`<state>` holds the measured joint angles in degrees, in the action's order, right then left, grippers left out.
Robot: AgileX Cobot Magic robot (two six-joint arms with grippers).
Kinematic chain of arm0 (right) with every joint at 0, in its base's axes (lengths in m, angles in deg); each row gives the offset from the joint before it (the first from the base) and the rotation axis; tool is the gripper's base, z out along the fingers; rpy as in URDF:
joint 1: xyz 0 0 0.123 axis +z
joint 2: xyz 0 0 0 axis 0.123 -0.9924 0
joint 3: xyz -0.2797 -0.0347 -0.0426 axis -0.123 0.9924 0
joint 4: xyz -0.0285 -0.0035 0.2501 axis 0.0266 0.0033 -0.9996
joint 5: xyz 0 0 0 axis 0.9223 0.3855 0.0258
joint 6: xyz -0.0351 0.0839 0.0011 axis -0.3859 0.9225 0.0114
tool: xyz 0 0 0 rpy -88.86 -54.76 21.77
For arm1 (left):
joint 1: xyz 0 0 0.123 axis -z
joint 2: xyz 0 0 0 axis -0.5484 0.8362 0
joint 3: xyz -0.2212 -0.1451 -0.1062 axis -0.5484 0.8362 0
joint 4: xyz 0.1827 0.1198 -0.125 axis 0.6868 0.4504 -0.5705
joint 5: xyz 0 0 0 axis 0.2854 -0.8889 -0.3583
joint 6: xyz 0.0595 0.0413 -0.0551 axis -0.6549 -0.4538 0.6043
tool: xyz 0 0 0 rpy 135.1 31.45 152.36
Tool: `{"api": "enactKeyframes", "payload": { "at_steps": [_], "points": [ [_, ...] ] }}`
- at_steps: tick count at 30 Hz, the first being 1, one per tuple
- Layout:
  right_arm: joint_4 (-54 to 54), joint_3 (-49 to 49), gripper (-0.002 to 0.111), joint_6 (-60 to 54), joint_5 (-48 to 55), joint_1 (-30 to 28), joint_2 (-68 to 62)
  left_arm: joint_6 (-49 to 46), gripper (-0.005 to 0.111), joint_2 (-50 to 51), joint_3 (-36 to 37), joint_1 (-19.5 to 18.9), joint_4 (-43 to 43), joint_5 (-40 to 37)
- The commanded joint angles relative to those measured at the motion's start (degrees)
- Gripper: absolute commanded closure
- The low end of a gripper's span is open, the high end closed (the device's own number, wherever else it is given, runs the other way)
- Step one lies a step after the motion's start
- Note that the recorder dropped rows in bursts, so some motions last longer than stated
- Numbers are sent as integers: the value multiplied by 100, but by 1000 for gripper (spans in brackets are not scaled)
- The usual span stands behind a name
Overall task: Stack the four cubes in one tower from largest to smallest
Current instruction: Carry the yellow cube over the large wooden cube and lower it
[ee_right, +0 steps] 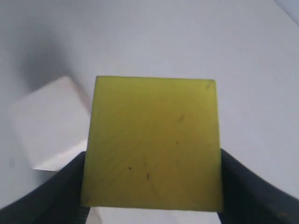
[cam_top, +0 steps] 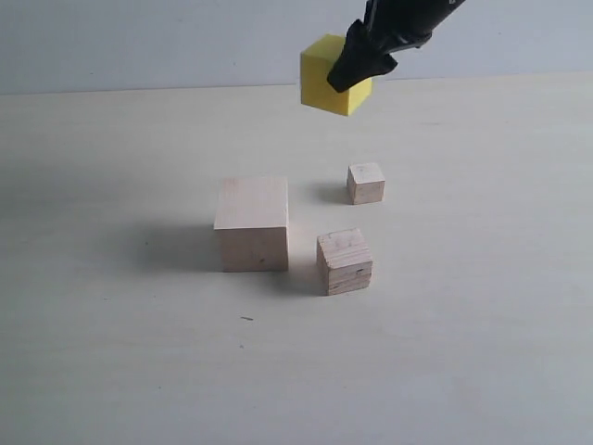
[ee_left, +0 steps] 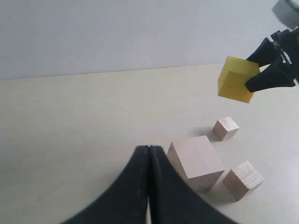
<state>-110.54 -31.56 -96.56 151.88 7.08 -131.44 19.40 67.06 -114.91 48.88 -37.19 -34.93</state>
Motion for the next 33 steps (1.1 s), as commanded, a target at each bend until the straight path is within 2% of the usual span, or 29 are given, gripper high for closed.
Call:
{"api": "enactKeyframes", "payload": {
  "at_steps": [1, 6, 10, 18, 23, 33],
  "points": [
    [-1506, -32, 108, -2130, 702, -122, 131, 3, 107, -38, 8, 31, 25, 21],
    [-1086, 152, 108, -2505, 702, -79, 131, 3, 107, -41, 8, 31, 25, -19],
    [-1274, 340, 108, -2531, 702, -79, 131, 3, 107, -41, 8, 31, 25, -65],
    [-1311, 736, 108, -3210, 702, 453, 131, 3, 107, -41, 8, 31, 25, -65],
    [-1274, 751, 108, -3221, 702, 791, 101, 3, 107, -41, 8, 31, 25, -65],
    [-1128, 751, 108, -2796, 702, 819, 101, 14, 107, -41, 8, 31, 25, -63]
  ]
}}
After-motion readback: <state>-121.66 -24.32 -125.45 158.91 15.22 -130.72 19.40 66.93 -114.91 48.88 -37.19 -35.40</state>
